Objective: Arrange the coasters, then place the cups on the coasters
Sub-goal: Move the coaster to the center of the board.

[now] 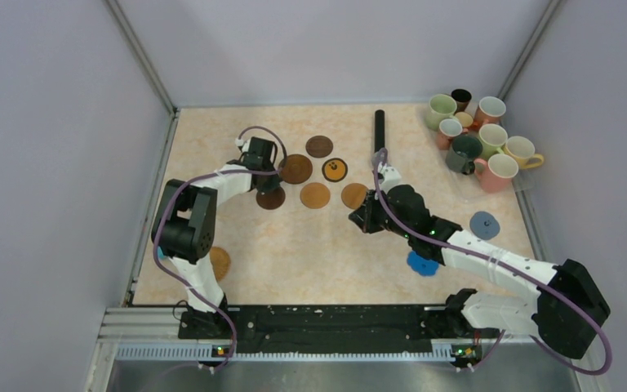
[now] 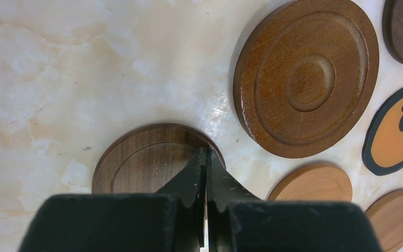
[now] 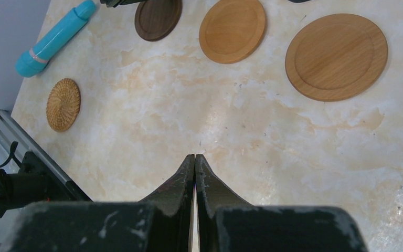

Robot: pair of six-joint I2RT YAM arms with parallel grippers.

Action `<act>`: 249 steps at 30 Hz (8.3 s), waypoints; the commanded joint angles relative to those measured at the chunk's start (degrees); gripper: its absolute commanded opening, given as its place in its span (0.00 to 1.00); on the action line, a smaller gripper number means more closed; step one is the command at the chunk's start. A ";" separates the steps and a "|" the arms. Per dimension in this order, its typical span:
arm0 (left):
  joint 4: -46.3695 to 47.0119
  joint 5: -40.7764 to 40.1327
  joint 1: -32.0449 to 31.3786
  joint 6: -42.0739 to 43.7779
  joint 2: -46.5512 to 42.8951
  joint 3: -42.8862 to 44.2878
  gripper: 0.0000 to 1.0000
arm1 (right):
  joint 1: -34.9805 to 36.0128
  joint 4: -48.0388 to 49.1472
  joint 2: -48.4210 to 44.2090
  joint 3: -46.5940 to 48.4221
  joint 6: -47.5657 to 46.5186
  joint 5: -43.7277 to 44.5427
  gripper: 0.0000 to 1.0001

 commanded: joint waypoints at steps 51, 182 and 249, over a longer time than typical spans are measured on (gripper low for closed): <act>-10.46 21.50 0.61 7.71 -43.75 -4.91 0.99 | 0.29 -42.58 -6.96 3.89 38.80 31.01 0.00; -19.24 10.01 0.85 19.59 -55.48 -12.57 0.99 | 4.03 0.90 21.01 2.03 18.71 1.80 0.30; -20.91 3.17 0.87 18.65 -54.99 -11.81 0.99 | 4.14 3.08 32.70 12.49 3.82 4.05 0.00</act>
